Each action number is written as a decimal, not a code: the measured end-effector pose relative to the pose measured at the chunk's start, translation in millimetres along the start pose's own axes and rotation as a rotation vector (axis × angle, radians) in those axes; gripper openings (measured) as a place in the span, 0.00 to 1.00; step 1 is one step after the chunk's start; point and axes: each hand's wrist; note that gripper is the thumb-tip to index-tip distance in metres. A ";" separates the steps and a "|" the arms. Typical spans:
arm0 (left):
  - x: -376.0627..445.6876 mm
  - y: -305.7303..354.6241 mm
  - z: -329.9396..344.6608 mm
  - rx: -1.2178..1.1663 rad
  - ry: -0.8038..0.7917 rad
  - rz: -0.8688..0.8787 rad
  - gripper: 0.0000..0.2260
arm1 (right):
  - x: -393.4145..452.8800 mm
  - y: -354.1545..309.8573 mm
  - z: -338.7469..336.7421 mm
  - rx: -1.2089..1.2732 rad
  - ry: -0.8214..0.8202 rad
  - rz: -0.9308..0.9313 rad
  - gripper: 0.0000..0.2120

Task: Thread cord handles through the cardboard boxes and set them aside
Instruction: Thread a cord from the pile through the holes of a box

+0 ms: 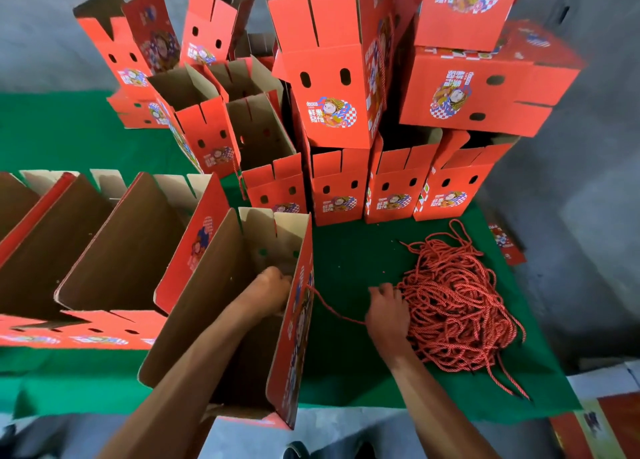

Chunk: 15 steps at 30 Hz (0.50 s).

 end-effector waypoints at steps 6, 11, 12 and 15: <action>-6.1 -2.4 -6.9 -0.301 -0.019 0.008 0.14 | 7.9 35.7 17.9 -0.110 -0.003 0.010 0.11; -25.3 8.1 -14.5 -0.329 0.028 0.151 0.24 | 5.1 37.8 2.8 0.036 0.069 -0.059 0.07; -33.2 11.5 -15.0 -0.334 0.000 0.175 0.23 | 3.0 36.5 -0.1 0.119 0.092 -0.066 0.07; -51.9 16.7 -12.4 -0.313 -0.145 0.188 0.17 | -2.9 30.4 -10.8 0.533 0.109 -0.070 0.06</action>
Point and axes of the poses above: each hand's wrist, its own x-axis towards the middle knuckle, its own z-axis out of the palm, y = z × x, and after that the axes turned 15 degrees about -y, right-handed
